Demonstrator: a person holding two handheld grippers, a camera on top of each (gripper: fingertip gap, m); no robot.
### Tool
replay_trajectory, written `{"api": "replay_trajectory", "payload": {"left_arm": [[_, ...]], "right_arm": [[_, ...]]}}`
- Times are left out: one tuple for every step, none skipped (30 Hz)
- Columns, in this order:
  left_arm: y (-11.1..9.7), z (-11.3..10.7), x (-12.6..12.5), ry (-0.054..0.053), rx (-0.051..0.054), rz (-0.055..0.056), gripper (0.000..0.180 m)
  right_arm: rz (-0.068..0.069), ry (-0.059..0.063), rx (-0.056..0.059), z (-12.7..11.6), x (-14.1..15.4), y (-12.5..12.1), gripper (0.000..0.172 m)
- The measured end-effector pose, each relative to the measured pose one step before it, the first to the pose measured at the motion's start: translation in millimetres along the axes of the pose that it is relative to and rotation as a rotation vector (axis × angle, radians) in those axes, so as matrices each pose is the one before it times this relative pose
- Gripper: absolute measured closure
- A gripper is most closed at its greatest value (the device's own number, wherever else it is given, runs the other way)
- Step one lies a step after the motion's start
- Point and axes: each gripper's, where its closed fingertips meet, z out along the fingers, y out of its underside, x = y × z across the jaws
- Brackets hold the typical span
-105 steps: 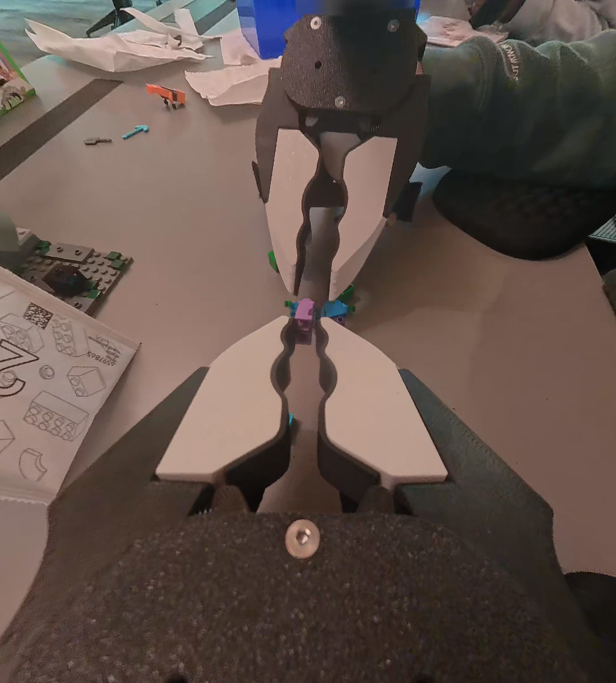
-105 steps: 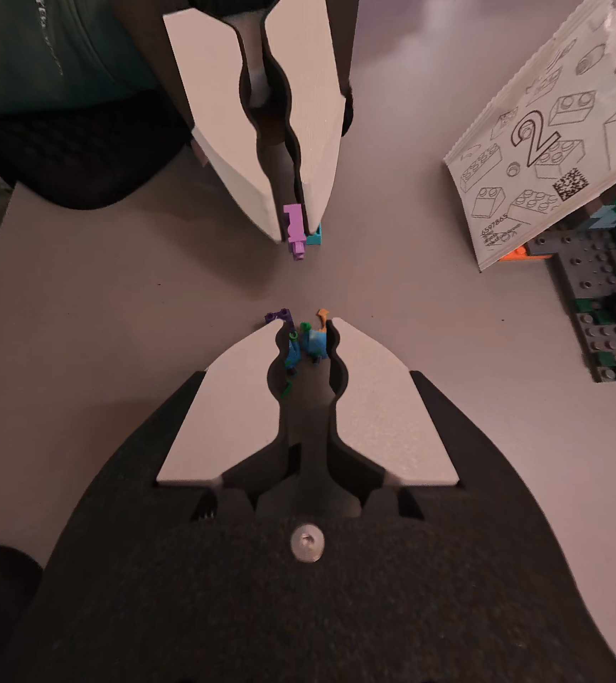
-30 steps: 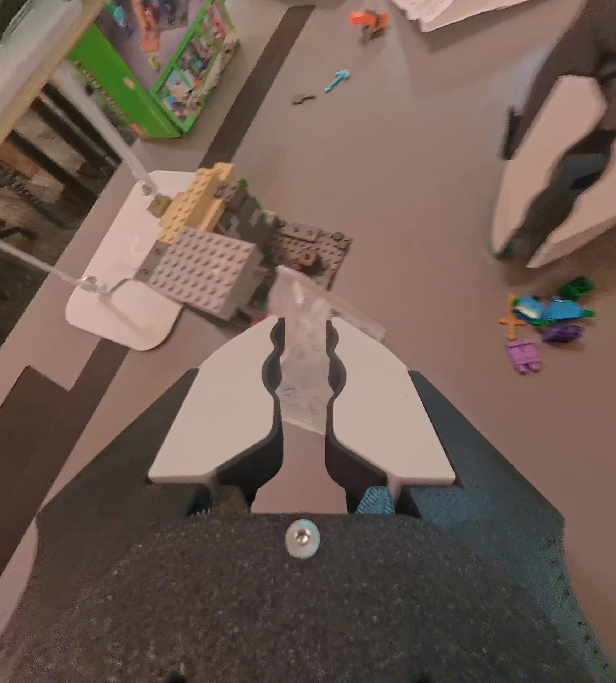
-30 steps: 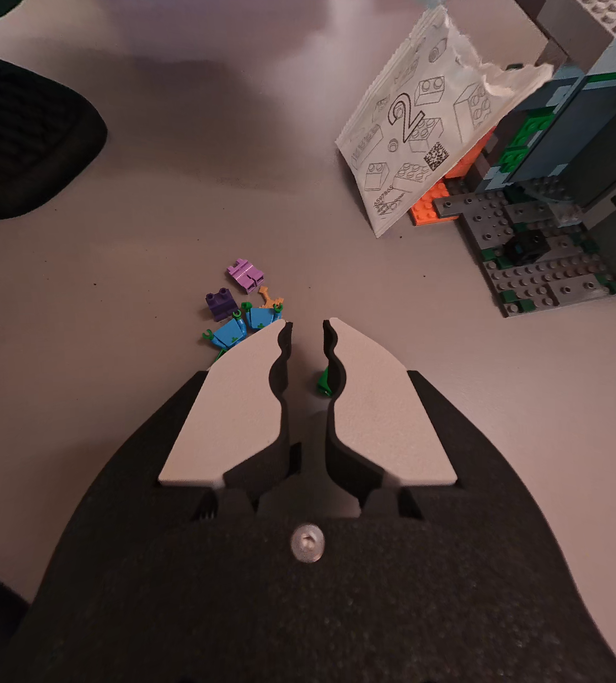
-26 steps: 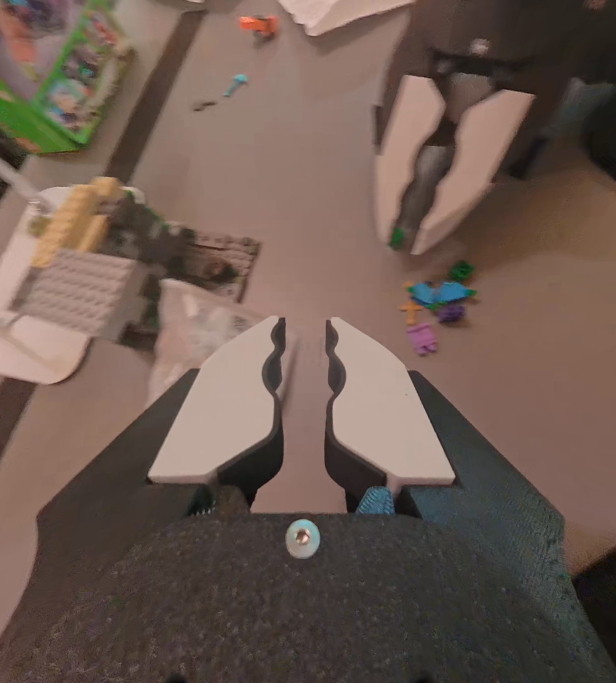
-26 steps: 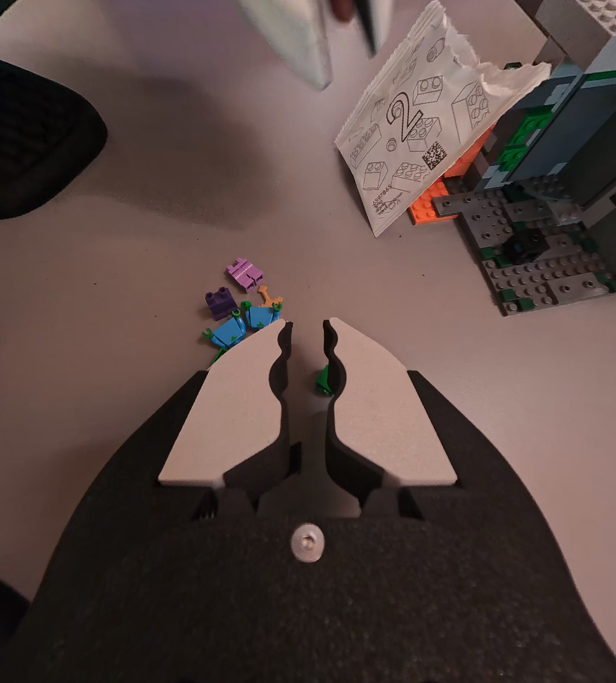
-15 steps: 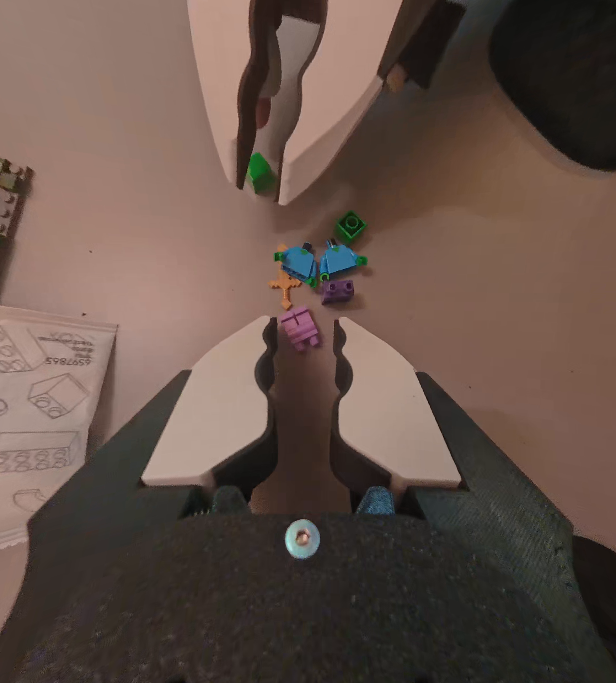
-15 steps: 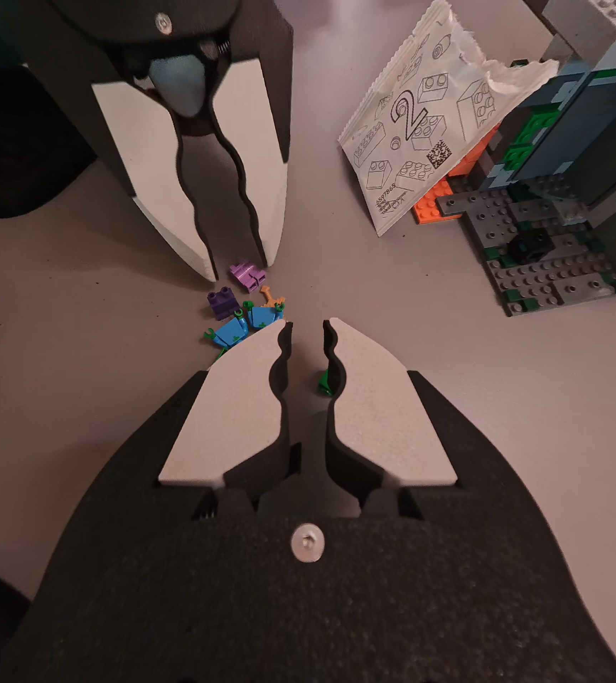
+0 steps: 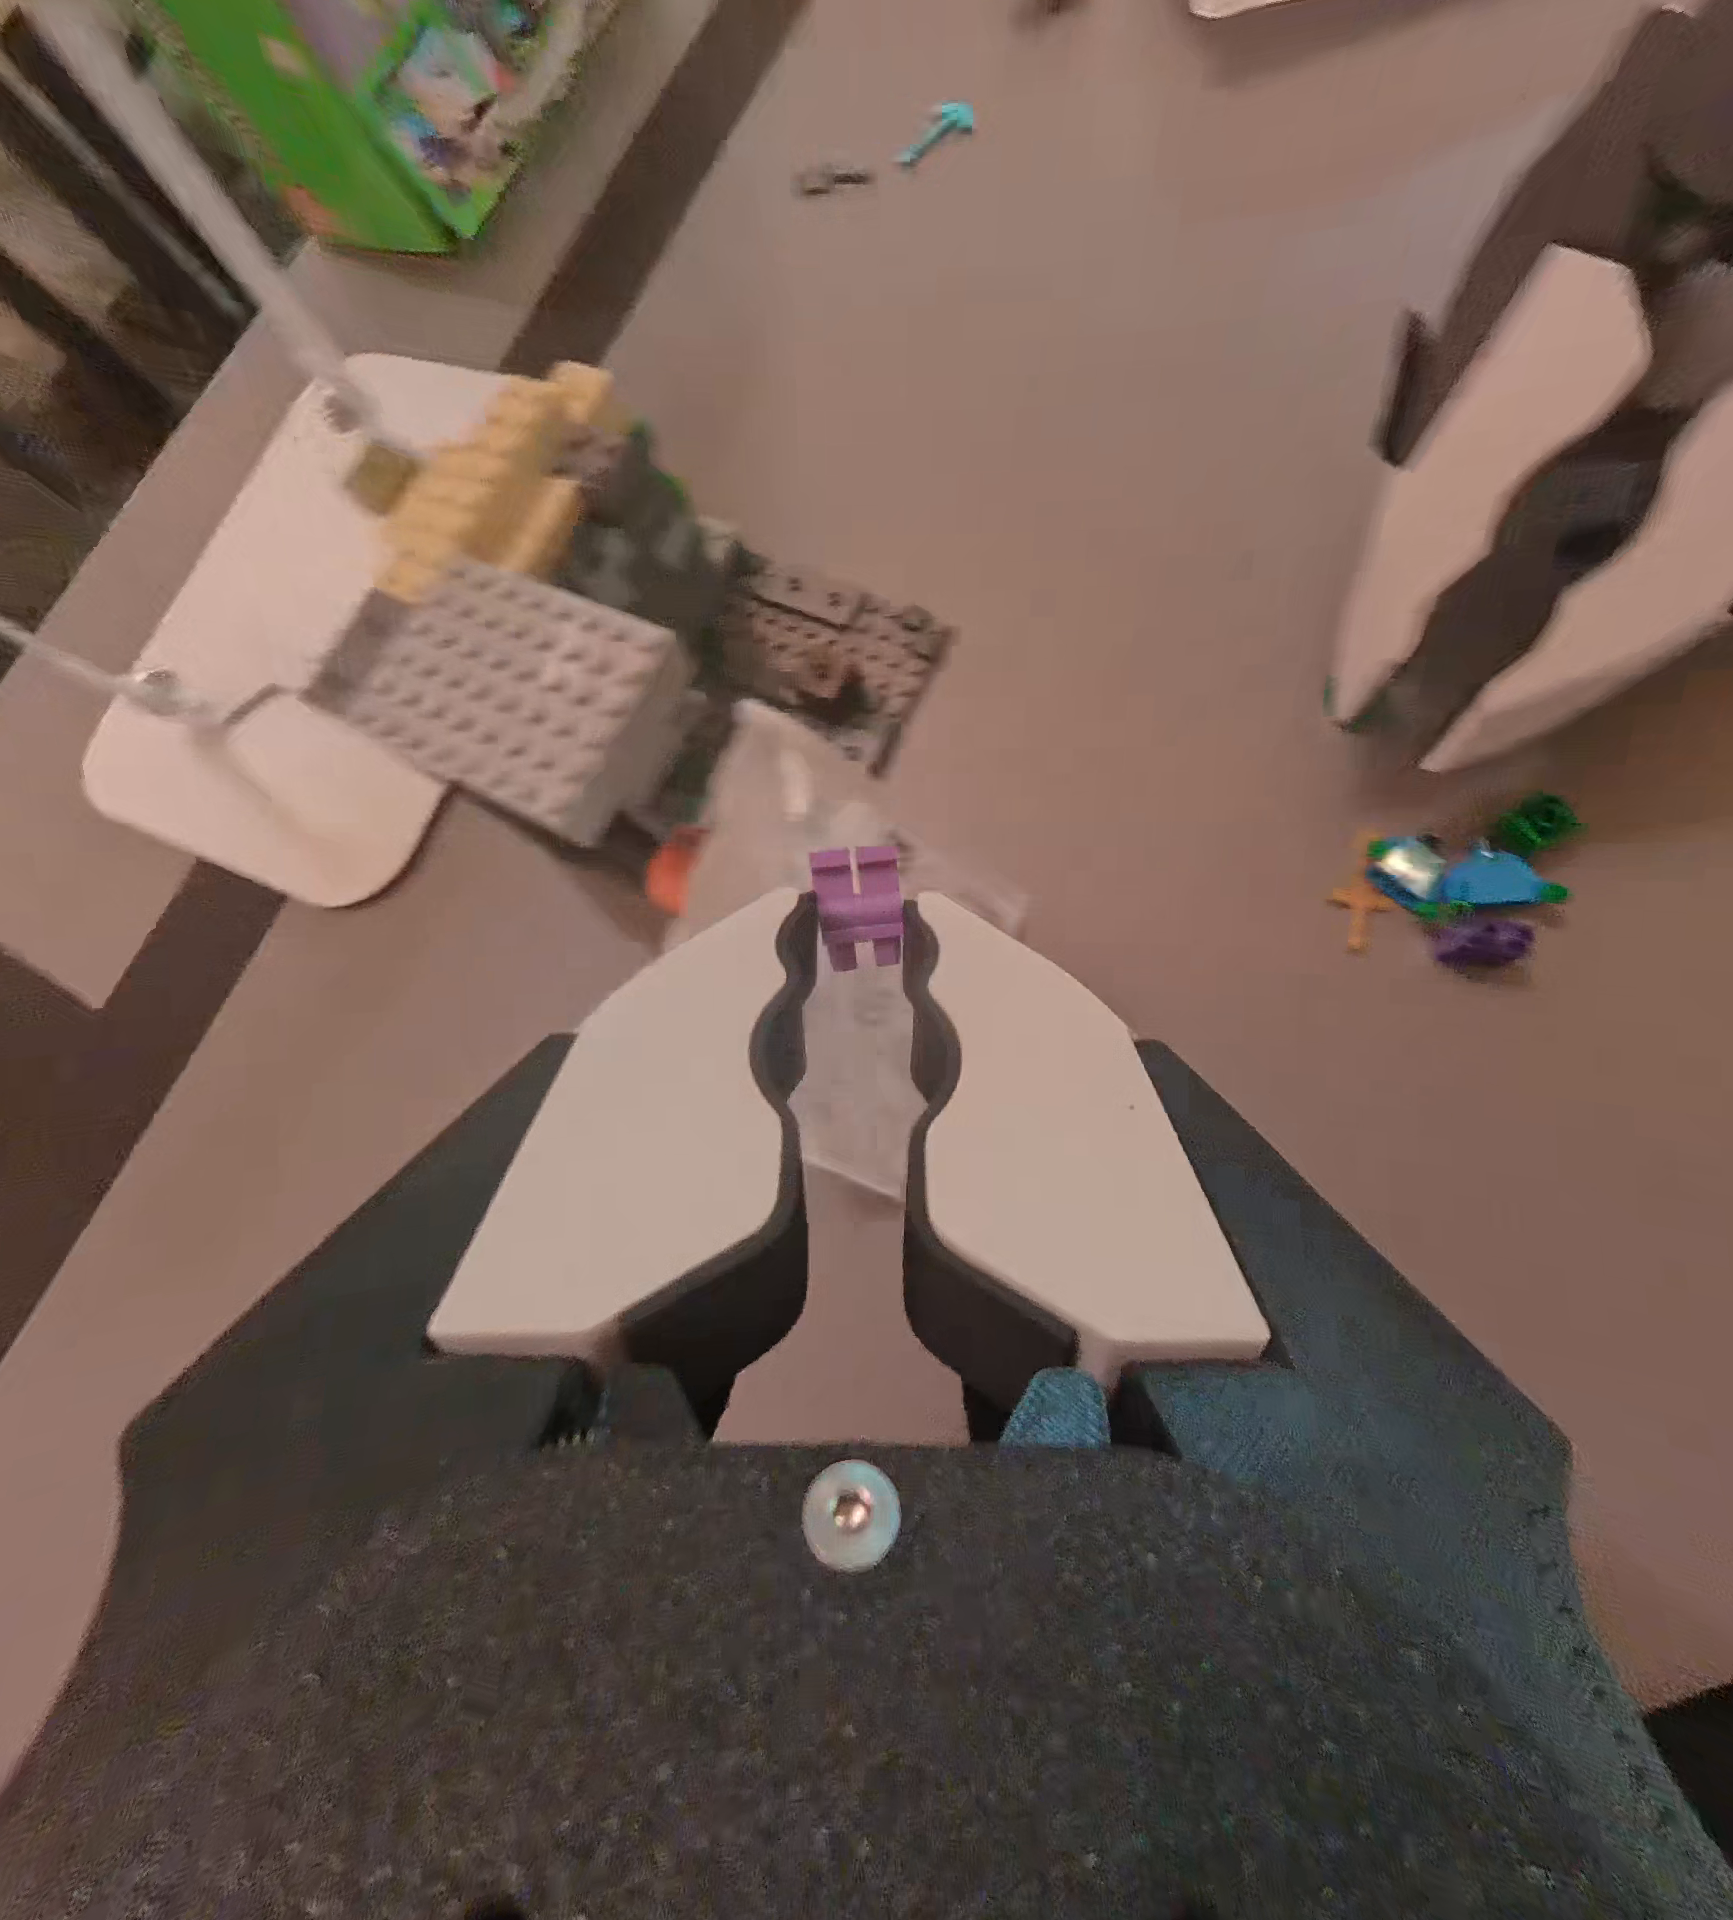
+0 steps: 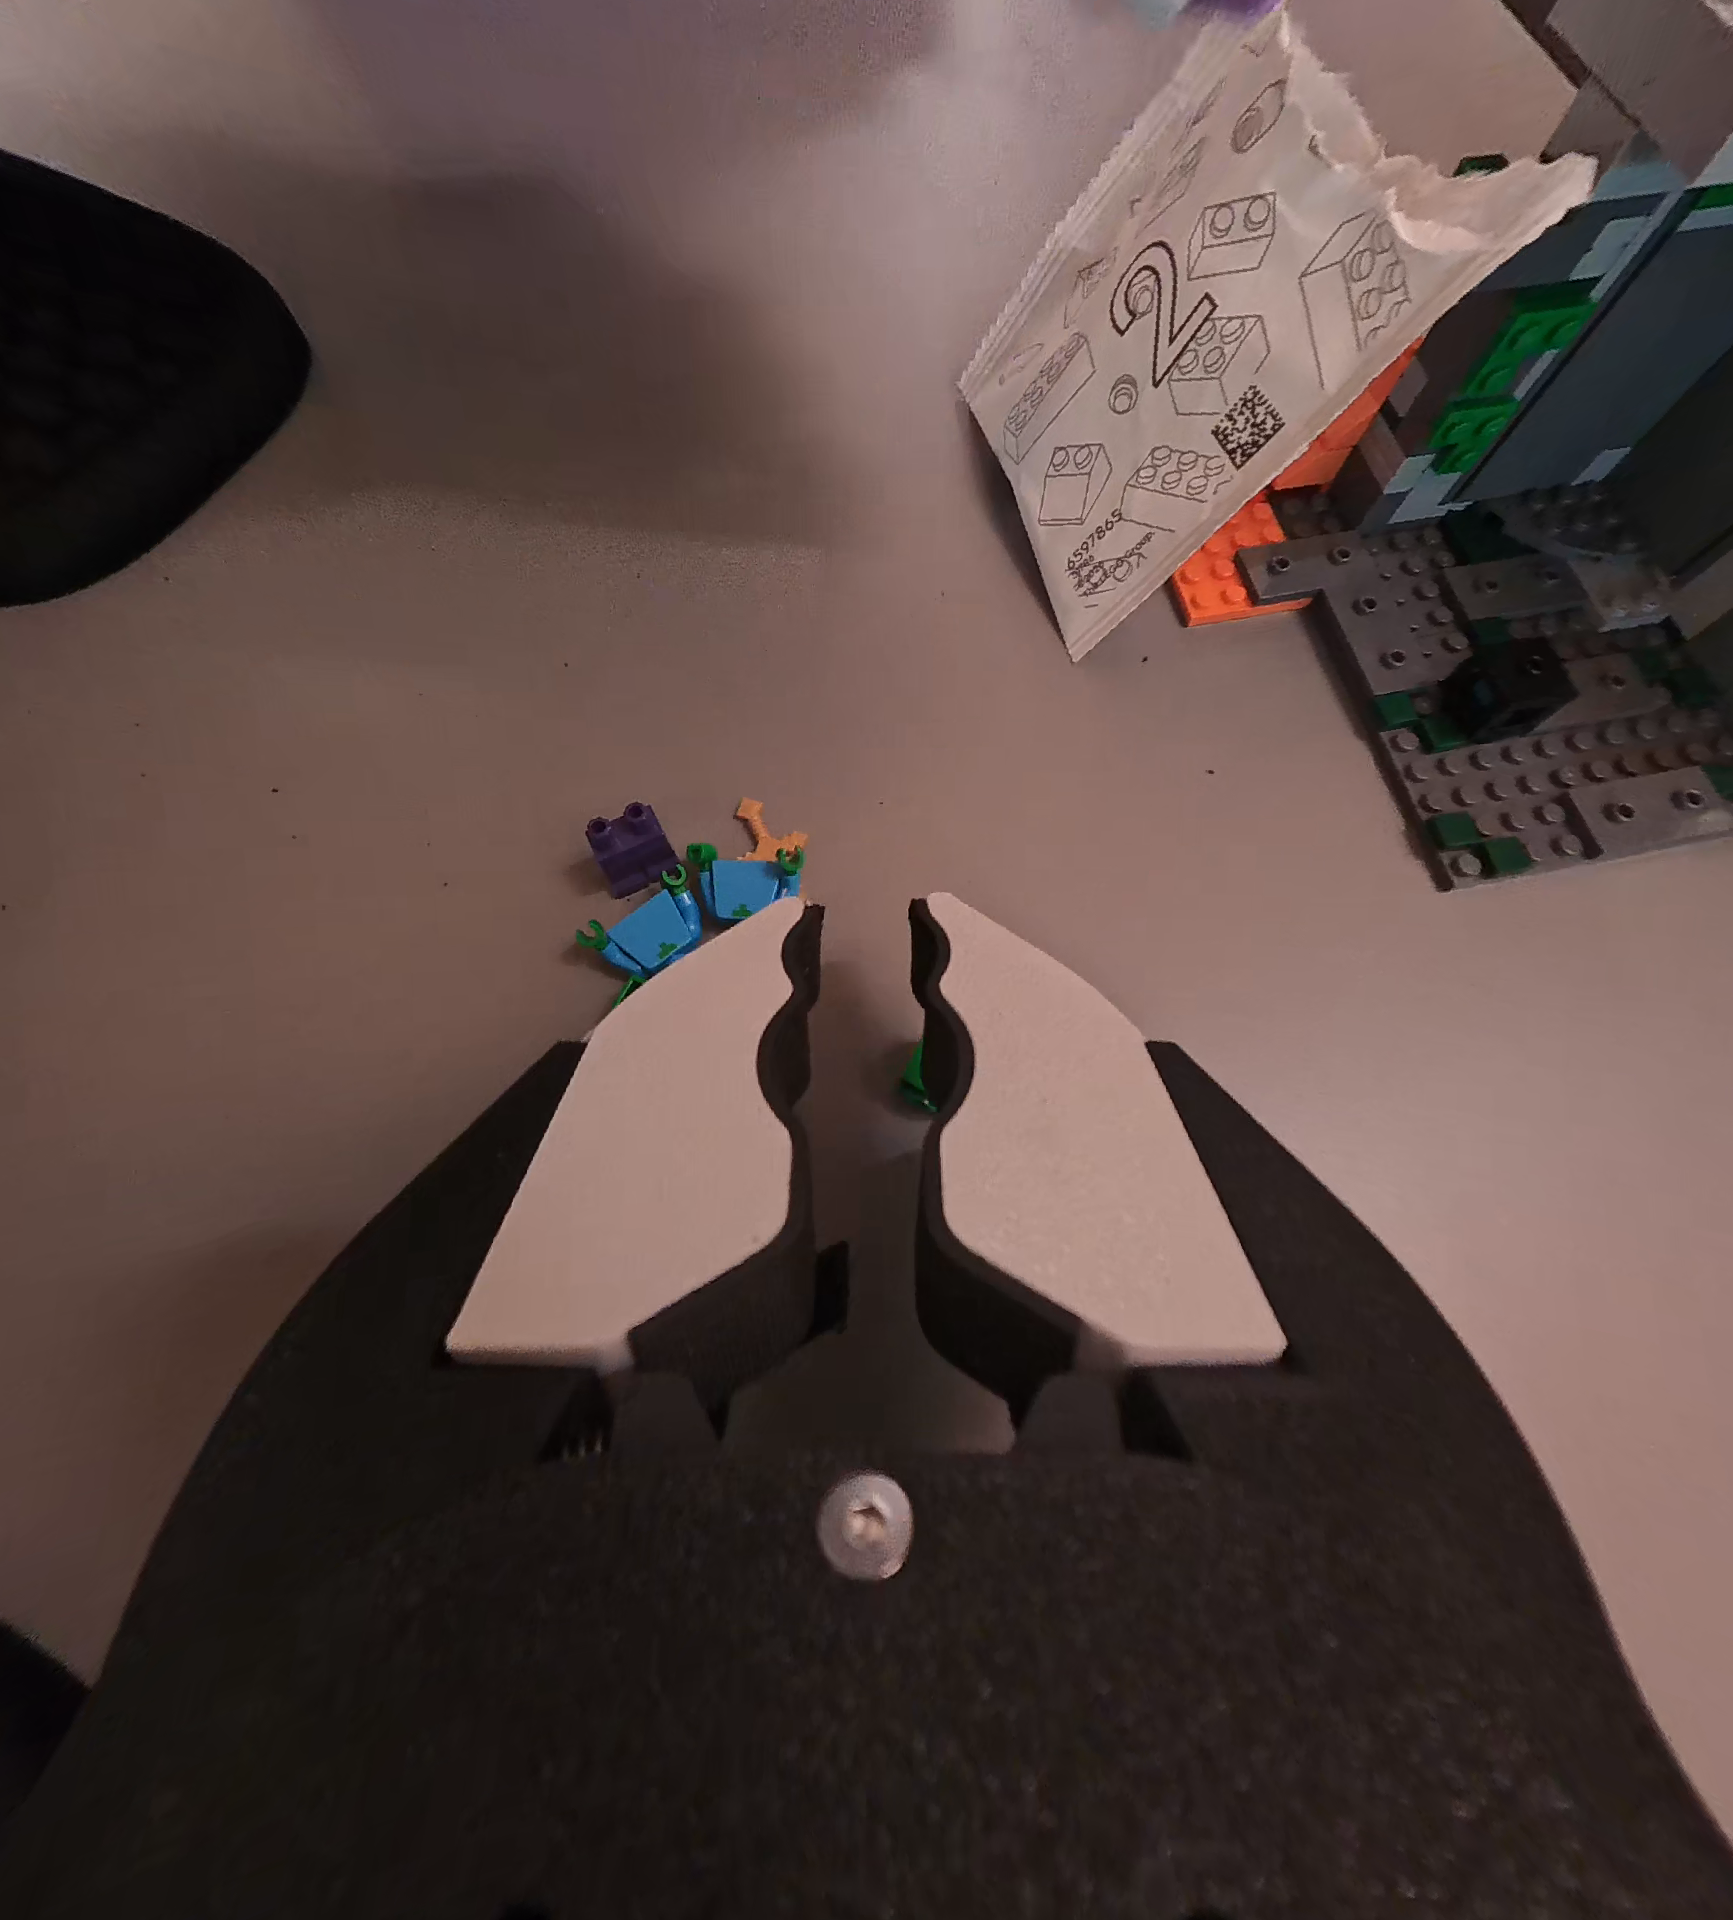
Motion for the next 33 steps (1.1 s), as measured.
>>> {"api": "replay_trajectory", "payload": {"left_arm": [[-1.06, -0.52, -10.14, 0.0006, -0.0177, -0.0152, 0.165], [-0.35, 0.85, -8.28, -0.0024, -0.0187, -0.0037, 0.165], [1.47, 2.4, -6.9, -0.0033, -0.0261, 0.0045, 0.165], [3.19, 3.92, -5.97, -0.0036, -0.0328, 0.0064, 0.165], [2.73, 4.37, -5.96, -0.0119, -0.0258, 0.0017, 0.165], [1.9, 4.27, -2.26, 0.0036, -0.0169, 0.0009, 0.165], [1.29, 3.6, 0.66, 0.0164, -0.0132, -0.0018, 0.165], [0.38, 2.65, 0.22, 0.0057, -0.0069, -0.0009, 0.165], [-0.34, 1.49, 0.37, 0.0021, -0.0009, 0.0044, 0.165], [-0.79, 0.8, 0.87, 0.0032, 0.0016, 0.0036, 0.164], [-1.28, 0.22, 0.6, 0.0011, 0.0048, 0.0006, 0.164], [-1.15, -0.25, 1.44, 0.008, 0.0051, -0.0005, 0.164], [-1.06, -0.45, 1.41, 0.0074, 0.0058, -0.0026, 0.163], [-1.08, -0.7, 0.36, -0.0008, 0.0056, -0.0009, 0.163], [-0.58, -0.72, 0.74, 0.0018, 0.0034, 0.0033, 0.162], [-0.26, -0.76, 0.26, -0.0018, 0.0006, 0.0035, 0.162], [-0.47, -1.18, -0.47, -0.0073, 0.0021, 0.0045, 0.162], [-0.88, -1.65, -0.03, -0.0042, 0.0056, 0.0045, 0.162], [-1.4, -2.0, 0.12, -0.0044, 0.0092, 0.0006, 0.162], [-2.05, -2.44, 0.27, -0.0062, 0.0145, -0.0001, 0.162], [-1.43, -2.48, 0.97, -0.0034, 0.0126, -0.0016, 0.162], [0.25, -2.27, 2.14, 0.0012, 0.005, -0.0038, 0.163], [2.22, -1.47, 2.09, 0.001, -0.0006, -0.0038, 0.163], [5.06, -0.34, 1.97, 0.0049, -0.0087, -0.0044, 0.162], [7.88, 1.25, 1.72, 0.0115, -0.0189, -0.0116, 0.162], [9.31, 2.72, -0.2, 0.0097, -0.02, -0.0209, 0.16], [9.44, 3.55, -1.59, 0.011, -0.0149, -0.0302, 0.157], [9.32, 4.27, -0.5, 0.027, -0.0115, -0.0409, 0.154], [9.24, 5.03, 0.36, 0.0418, -0.0113, -0.0518, 0.149], [9.35, 5.56, -1.21, 0.0391, -0.0139, -0.058, 0.145], [7.75, 5.63, -4.28, 0.0212, -0.0056, -0.055, 0.142], [5.52, 5.25, -1.83, 0.0345, 0.0061, -0.0471, 0.141], [3.91, 4.58, 1.87, 0.0527, 0.0099, -0.0476, 0.141]], "right_arm": [[-0.0004, 0.0007, -0.0013, 0.04, -0.09, 0.19, 0.155], [0.0004, 0.0012, 0.0002, -0.29, 0.13, 0.08, 0.155], [0.0011, 0.0016, 0.0012, -0.43, 0.35, -0.01, 0.155], [0.0014, 0.0014, 0.0018, -0.51, 0.42, -0.12, 0.155], [0.0016, 0.0002, 0.0017, -0.24, 0.33, -0.07, 0.155], [0.0015, -0.0004, 0.0005, -0.03, 0.15, -0.01, 0.155], [0.0009, -0.0006, -0.0003, 0.03, 0.07, 0.25, 0.155], [0.0009, -0.0011, -0.0008, 0.25, -0.11, 0.5, 0.155], [0.0014, -0.0012, -0.0013, 0.17, 0.05, 0.47, 0.155], [0.0014, -0.0009, -0.0004, 0.16, 0.09, 0.28, 0.155], [0.0012, -0.0009, 0.0006, 0.04, 0.1, 0.05, 0.155], [0.0011, -0.0008, 0.0006, -0.03, 0.12, -0.02, 0.155], [0.0007, -0.0006, 0.0001, 0.07, -0.02, 0.07, 0.155], [0.0003, -0.0003, -0.0005, 0.09, 0.04, 0.22, 0.155], [0.0002, -0.0002, -0.0006, 0.08, -0.04, 0.24, 0.155], [0.0002, -0.0003, -0.001, 0.21, -0.07, 0.17, 0.155], [0.0, -0.0002, -0.0007, 0.08, -0.13, 0.12, 0.155], [-0.0005, 0.0004, -0.0005, 0.1, -0.01, 0.09, 0.155], [-0.0003, 0.0004, -0.0004, -0.04, -0.03, 0.06, 0.155], [0.0002, 0.0003, 0.0004, 0.09, 0.03, 0.03, 0.155], [0.0003, -0.0003, -0.0003, 0.04, -0.05, 0.12, 0.155], [0.0002, 0.0002, -0.0008, 0.09, 0.11, 0.12, 0.155], [0.0002, 0.0, 0.0, -0.02, 0.0, 0.14, 0.155], [0.0002, -0.0002, 0.0001, -0.07, -0.03, 0.04, 0.155], [-0.0001, 0.0, 0.0011, -0.04, 0.0, -0.3, 0.155], [-0.0001, -0.0001, 0.0015, -0.09, 0.0, -0.3, 0.155], [0.0002, -0.0005, 0.0005, 0.05, -0.08, -0.2, 0.155], [0.0001, -0.0008, -0.0005, 0.18, -0.21, 0.03, 0.155], [-0.0007, -0.0007, -0.0025, 0.31, -0.27, 0.33, 0.155], [-0.0017, -0.0003, -0.0019, 0.27, -0.33, 0.32, 0.155], [-0.0013, -0.0003, -0.0007, 0.16, -0.25, 0.06, 0.155], [-0.0003, 0.0003, 0.0, -0.13, -0.04, -0.15, 0.155], [0.0, 0.0008, 0.0016, -0.25, 0.02, -0.18, 0.155]]}}
